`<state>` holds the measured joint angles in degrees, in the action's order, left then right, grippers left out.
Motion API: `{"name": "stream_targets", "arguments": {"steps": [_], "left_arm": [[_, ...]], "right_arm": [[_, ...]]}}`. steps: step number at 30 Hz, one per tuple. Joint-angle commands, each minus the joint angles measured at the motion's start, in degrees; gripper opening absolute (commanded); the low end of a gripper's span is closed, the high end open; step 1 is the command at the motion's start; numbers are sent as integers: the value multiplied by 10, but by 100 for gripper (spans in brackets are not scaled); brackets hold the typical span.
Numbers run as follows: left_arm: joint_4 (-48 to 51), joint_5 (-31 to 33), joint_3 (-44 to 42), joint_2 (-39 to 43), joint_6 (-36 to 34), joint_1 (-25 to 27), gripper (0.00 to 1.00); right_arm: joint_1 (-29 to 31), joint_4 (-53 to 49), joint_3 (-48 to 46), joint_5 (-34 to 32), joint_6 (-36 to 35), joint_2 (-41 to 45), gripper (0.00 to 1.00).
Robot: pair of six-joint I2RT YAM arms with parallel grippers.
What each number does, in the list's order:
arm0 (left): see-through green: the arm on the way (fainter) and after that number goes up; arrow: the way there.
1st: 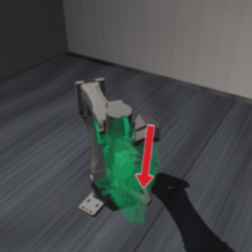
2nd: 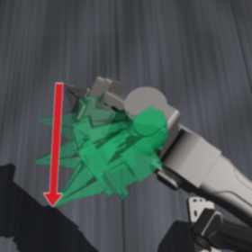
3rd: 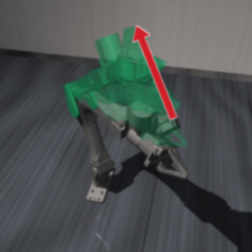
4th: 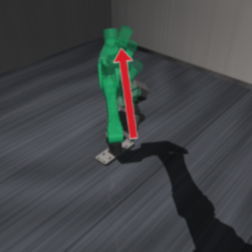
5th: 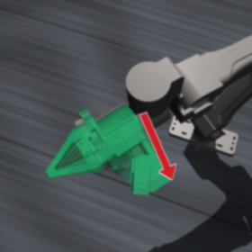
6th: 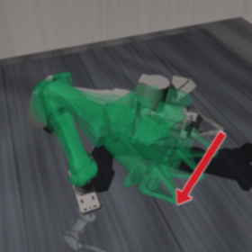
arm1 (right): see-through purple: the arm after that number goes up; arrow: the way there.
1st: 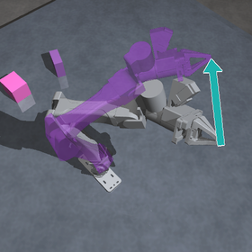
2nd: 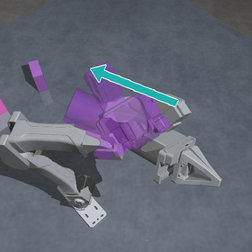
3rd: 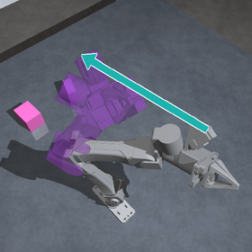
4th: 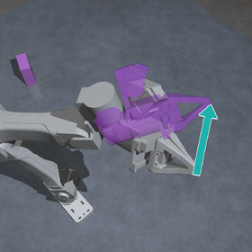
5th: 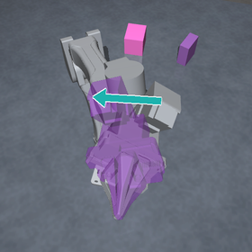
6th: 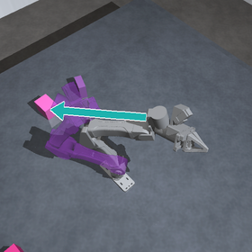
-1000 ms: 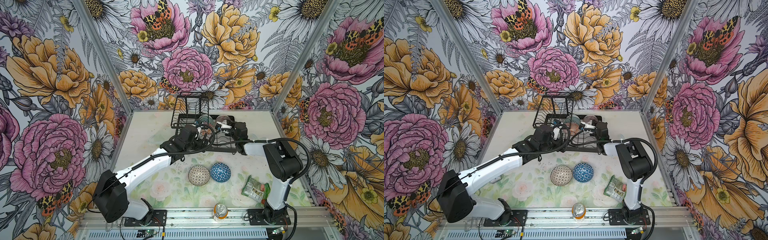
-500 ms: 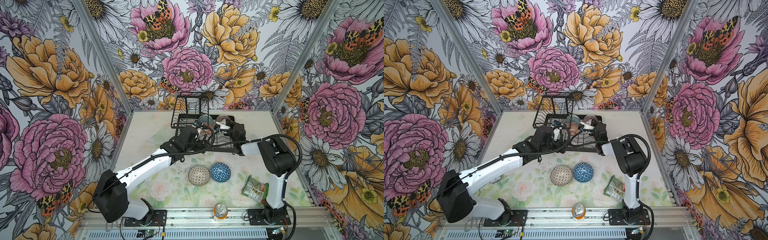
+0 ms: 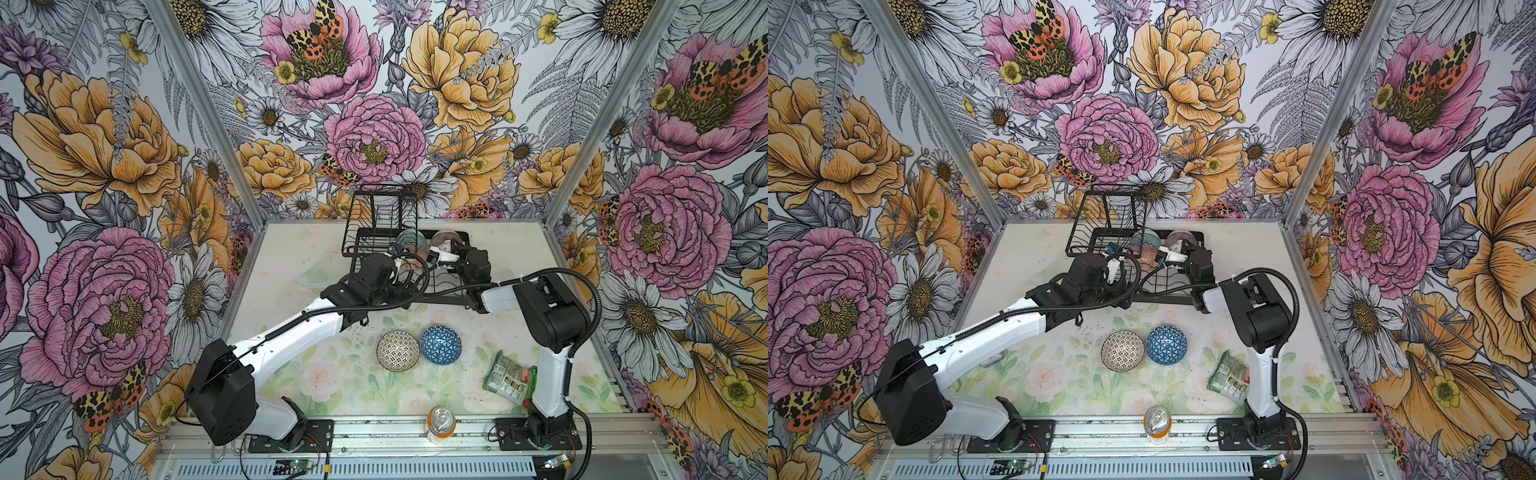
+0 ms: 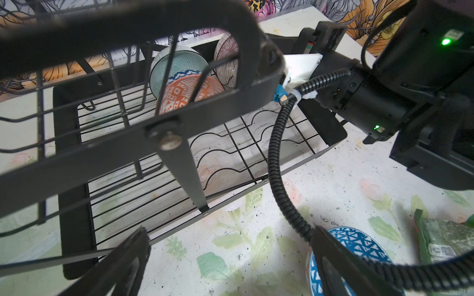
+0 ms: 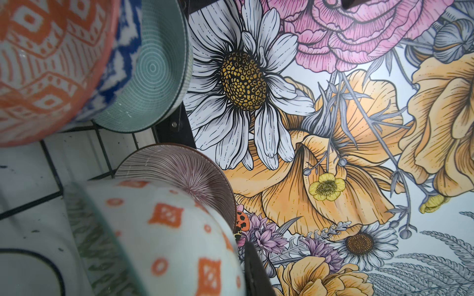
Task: Load the bowls into the dish rack
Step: 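Carry the grey-green bowl with the right gripper into the lower rack tier, then lower the grey-green bowl upright against the pink-striped bowl and open the right gripper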
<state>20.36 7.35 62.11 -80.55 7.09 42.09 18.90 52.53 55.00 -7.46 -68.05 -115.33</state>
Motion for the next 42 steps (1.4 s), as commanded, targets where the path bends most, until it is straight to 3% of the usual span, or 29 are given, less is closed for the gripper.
{"name": "stream_targets", "arguments": {"steps": [1, 20, 42], "left_arm": [[-6, -12, -9, 17, 5, -6, 99], [-6, -17, -14, 20, 6, -7, 99], [-8, -19, -24, 23, 8, -7, 99]], "right_arm": [[6, 26, -7, 0, 1, -2, 0], [17, 13, -10, -29, 1, -7, 0], [20, -13, -4, -41, 19, -17, 11]]}}
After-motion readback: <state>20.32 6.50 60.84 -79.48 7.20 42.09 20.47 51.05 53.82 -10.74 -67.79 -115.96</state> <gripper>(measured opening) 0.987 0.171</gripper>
